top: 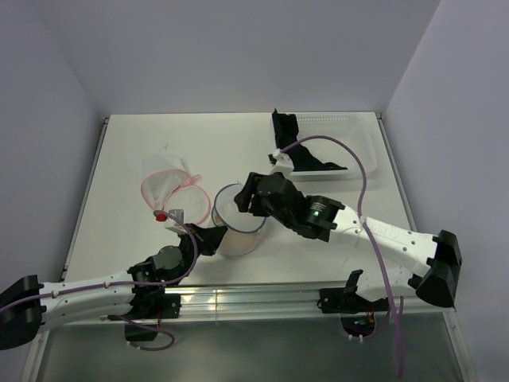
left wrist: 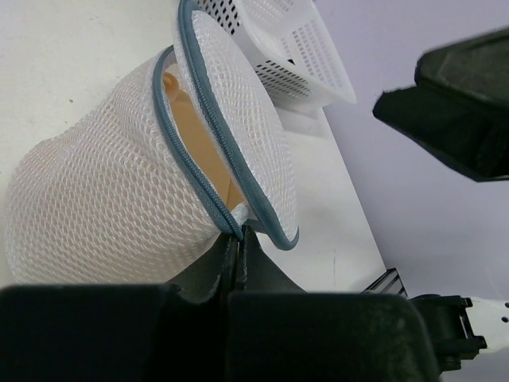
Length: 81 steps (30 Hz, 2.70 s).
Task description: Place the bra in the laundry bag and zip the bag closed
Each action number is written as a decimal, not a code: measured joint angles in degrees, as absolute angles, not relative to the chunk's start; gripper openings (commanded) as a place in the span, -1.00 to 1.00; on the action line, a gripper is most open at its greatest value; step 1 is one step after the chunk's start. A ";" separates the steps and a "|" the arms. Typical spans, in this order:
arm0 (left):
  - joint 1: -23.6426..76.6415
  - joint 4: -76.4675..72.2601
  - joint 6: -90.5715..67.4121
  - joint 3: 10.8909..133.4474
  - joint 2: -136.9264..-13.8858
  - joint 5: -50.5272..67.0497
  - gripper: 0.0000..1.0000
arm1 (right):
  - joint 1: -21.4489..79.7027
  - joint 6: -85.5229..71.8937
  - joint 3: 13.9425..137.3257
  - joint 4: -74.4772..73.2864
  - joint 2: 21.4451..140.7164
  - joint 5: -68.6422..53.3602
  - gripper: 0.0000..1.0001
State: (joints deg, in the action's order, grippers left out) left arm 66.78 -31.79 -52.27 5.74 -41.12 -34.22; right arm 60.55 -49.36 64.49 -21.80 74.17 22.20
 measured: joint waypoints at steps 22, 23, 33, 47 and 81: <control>66.78 -29.32 -63.90 3.07 -37.67 -34.68 -1.00 | 50.41 -59.20 39.27 -11.60 63.55 10.98 0.14; 66.78 -29.34 -64.31 3.07 -37.54 -34.46 -1.00 | 50.22 -59.42 38.98 -11.05 63.64 10.70 0.14; 66.78 -29.28 -66.94 3.01 -35.94 -34.06 -1.00 | 48.88 -60.86 36.73 -7.66 64.69 9.30 0.17; 66.78 -29.34 -67.37 3.01 -35.33 -33.65 -1.00 | 44.95 -64.10 32.75 2.72 67.99 4.89 0.13; 65.12 -9.67 -61.06 12.99 -42.09 -30.65 -0.32 | 44.86 -74.72 21.06 7.99 50.30 8.60 -1.00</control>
State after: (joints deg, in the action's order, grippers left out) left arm 65.12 -9.67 -61.06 12.99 -42.09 -30.65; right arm 44.86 -74.72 21.06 7.99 50.30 8.60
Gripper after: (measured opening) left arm 0.301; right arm 0.014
